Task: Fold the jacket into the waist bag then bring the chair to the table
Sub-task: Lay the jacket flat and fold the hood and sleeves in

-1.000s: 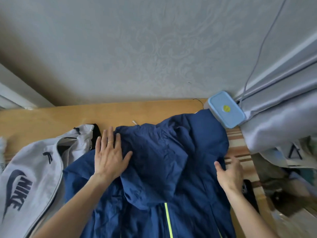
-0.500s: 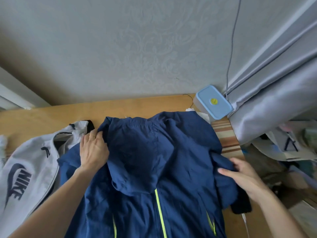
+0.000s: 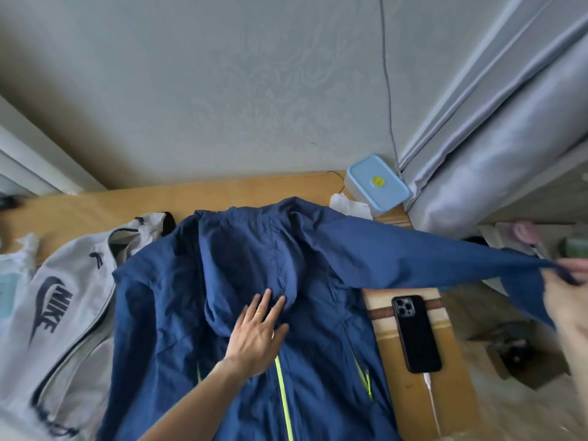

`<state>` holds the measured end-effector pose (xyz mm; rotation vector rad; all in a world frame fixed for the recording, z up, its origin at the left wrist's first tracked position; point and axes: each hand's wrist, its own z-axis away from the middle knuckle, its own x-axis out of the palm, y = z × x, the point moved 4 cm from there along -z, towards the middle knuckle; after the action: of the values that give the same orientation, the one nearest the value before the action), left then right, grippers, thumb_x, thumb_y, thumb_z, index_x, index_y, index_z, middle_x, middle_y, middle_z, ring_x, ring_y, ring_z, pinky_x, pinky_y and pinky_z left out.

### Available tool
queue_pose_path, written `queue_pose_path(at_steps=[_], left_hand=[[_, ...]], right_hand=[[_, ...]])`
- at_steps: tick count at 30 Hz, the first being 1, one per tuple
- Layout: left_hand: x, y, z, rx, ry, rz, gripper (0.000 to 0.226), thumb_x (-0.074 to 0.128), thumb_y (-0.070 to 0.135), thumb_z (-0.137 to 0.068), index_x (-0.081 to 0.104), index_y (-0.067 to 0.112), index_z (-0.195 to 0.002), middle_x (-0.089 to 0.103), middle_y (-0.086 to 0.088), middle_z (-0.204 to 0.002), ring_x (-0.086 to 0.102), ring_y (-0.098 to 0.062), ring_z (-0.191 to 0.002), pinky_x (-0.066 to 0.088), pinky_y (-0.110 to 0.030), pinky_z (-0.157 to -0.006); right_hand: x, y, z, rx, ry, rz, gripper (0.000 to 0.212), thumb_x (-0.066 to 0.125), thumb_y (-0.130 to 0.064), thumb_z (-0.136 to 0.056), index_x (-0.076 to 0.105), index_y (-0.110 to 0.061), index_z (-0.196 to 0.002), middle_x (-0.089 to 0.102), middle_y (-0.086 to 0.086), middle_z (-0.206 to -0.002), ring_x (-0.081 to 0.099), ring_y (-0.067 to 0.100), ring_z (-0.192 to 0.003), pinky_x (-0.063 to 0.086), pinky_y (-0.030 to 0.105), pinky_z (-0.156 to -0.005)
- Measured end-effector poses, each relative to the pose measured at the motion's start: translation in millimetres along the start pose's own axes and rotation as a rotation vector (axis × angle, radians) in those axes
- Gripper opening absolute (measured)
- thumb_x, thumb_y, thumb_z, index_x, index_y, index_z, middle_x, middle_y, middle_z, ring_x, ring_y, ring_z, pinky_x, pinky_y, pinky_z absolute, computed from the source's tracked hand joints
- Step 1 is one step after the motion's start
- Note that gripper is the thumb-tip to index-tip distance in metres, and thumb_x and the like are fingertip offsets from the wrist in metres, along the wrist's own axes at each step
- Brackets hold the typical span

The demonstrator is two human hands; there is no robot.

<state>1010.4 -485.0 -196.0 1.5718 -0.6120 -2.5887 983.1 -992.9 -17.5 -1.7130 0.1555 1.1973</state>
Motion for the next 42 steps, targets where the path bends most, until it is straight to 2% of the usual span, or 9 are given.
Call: queue_pose_path(at_steps=[4, 8, 14, 21, 25, 28, 31, 37, 42], left_hand=[[-12.0, 16.4, 8.0, -0.053, 0.047, 0.324, 0.06, 0.038, 0.045, -0.105, 0.019, 0.032, -0.161, 0.006, 0.002, -0.171, 0.002, -0.019, -0.158, 0.006, -0.035, -0.128], [-55.9, 7.5, 33.5, -0.246, 0.265, 0.837, 0.043, 0.047, 0.039, -0.105, 0.048, 0.032, -0.148, 0.043, 0.006, -0.157, 0.033, -0.012, -0.148, 0.027, -0.028, -0.12], [-90.1, -55.7, 51.1, -0.695, 0.417, 1.665, 0.043, 0.041, 0.045, -0.106, 0.06, 0.018, -0.133, 0.065, -0.012, -0.131, 0.065, -0.025, -0.108, 0.048, -0.04, -0.099], [-89.5, -106.7, 54.9, -0.565, 0.555, 1.091, 0.051, 0.066, 0.063, -0.083, 0.052, 0.049, -0.131, 0.048, 0.007, -0.136, 0.053, -0.011, -0.122, 0.047, -0.036, -0.1], [-77.8, -97.0, 23.1, -0.524, 0.457, 0.74, 0.095, 0.072, 0.079, -0.065, 0.027, 0.055, -0.146, 0.03, 0.011, -0.147, 0.031, -0.013, -0.138, 0.044, -0.042, -0.103], [-83.6, -95.0, -21.2, -0.406, 0.464, 0.414, 0.094, 0.07, 0.064, -0.076, 0.023, 0.043, -0.154, 0.034, 0.007, -0.158, 0.03, -0.024, -0.14, 0.043, -0.042, -0.104], [-91.6, -109.3, -63.7, -0.347, 0.296, 0.175, 0.079, 0.07, 0.034, -0.08, 0.036, 0.034, -0.152, 0.059, 0.001, -0.141, 0.045, -0.029, -0.13, 0.041, -0.042, -0.104], [-155.1, -150.6, -65.5, -0.251, 0.388, 1.024, 0.03, 0.069, 0.001, -0.083, 0.079, 0.029, -0.086, 0.076, 0.014, -0.084, 0.071, -0.004, -0.081, 0.054, -0.014, -0.07], [-204.9, -169.9, -37.3, 0.055, 0.384, 1.026, 0.044, 0.053, -0.017, -0.068, 0.072, 0.022, -0.063, 0.066, 0.006, -0.116, 0.06, -0.001, -0.117, 0.049, -0.016, -0.097]], right_hand=[[7.0, -117.8, 37.4, -0.163, 0.042, -0.114, 0.029, 0.067, -0.018, -0.081, 0.057, -0.045, -0.085, 0.061, -0.004, -0.085, 0.058, 0.006, -0.075, 0.044, 0.0, -0.064], [52.0, -225.5, 124.7, -0.568, 0.023, -0.2, 0.04, 0.064, -0.001, -0.065, 0.063, -0.028, -0.094, 0.067, 0.001, -0.094, 0.061, 0.011, -0.081, 0.052, 0.028, -0.077], [190.9, -272.0, 298.7, -1.154, -0.807, 0.023, 0.062, 0.062, 0.01, -0.078, 0.059, -0.015, -0.134, 0.057, 0.006, -0.141, 0.05, 0.026, -0.132, 0.036, 0.045, -0.113], [234.0, -168.6, 251.2, -0.899, -0.659, 0.085, 0.053, 0.056, 0.019, -0.072, 0.067, -0.015, -0.111, 0.066, -0.003, -0.115, 0.061, 0.022, -0.105, 0.055, 0.04, -0.087], [264.1, -149.3, 190.8, -0.895, -0.582, 0.502, 0.067, 0.082, -0.013, -0.075, 0.055, -0.013, -0.137, 0.057, 0.009, -0.14, 0.053, 0.033, -0.128, 0.045, 0.043, -0.108], [293.8, -151.0, 174.2, -0.95, -0.723, 0.672, 0.081, 0.083, -0.025, -0.078, 0.043, -0.018, -0.149, 0.054, 0.005, -0.144, 0.046, 0.031, -0.138, 0.039, 0.04, -0.113], [311.1, -161.0, 167.8, -1.014, -0.761, 0.662, 0.052, 0.07, -0.009, -0.085, 0.053, -0.022, -0.132, 0.061, -0.001, -0.12, 0.06, 0.026, -0.113, 0.05, 0.036, -0.085], [266.4, -181.6, 109.3, -0.878, -0.357, 0.288, 0.031, 0.065, 0.015, -0.067, 0.066, -0.012, -0.084, 0.058, 0.0, -0.09, 0.06, 0.028, -0.071, 0.037, 0.032, -0.053], [229.0, -182.9, 78.7, -0.897, -0.118, 0.092, 0.035, 0.054, 0.019, -0.056, 0.06, -0.009, -0.076, 0.046, -0.006, -0.081, 0.041, 0.015, -0.068, 0.029, 0.03, -0.059]])
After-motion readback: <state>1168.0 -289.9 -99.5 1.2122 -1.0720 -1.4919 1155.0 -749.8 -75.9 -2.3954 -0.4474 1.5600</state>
